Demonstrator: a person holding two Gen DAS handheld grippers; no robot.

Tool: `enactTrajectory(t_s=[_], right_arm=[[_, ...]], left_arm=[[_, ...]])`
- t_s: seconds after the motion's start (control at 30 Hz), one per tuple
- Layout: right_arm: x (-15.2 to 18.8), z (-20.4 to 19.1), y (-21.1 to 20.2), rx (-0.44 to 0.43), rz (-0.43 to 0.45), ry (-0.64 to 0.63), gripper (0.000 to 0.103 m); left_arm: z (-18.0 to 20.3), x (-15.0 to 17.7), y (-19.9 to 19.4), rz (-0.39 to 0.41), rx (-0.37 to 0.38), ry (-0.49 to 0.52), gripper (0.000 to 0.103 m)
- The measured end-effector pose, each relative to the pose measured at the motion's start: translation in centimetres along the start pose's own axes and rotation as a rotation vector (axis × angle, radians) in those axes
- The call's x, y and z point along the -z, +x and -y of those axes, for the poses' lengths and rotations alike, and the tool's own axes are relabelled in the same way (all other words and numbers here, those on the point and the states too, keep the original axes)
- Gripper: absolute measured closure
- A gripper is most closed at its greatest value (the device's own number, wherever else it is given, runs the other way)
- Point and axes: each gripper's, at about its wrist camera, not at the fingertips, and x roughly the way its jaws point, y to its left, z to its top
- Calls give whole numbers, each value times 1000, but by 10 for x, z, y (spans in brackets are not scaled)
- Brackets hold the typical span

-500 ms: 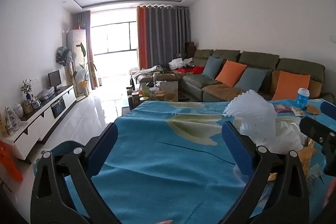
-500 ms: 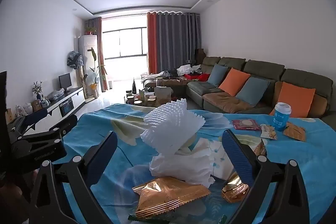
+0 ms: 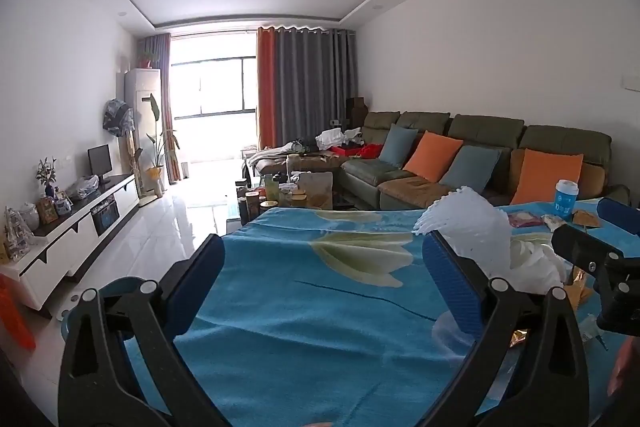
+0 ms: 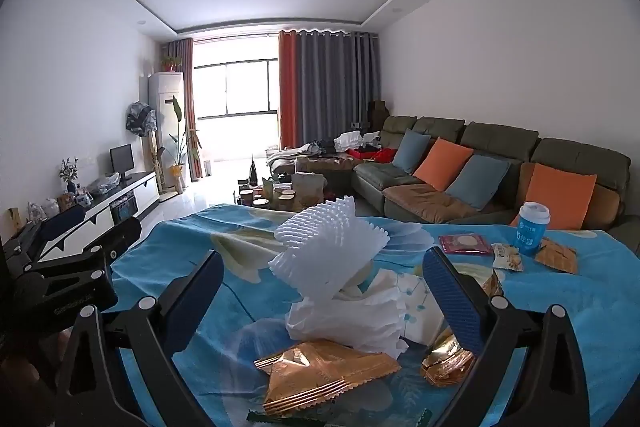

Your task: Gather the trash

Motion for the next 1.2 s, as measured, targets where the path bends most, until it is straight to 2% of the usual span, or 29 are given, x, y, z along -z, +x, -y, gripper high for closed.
enactTrajectory(t_s=[1.2], right_arm=[[-2,2,-2,13,15,-3,7]], left_arm=[[2,-2,-8,28,9,-8,6]])
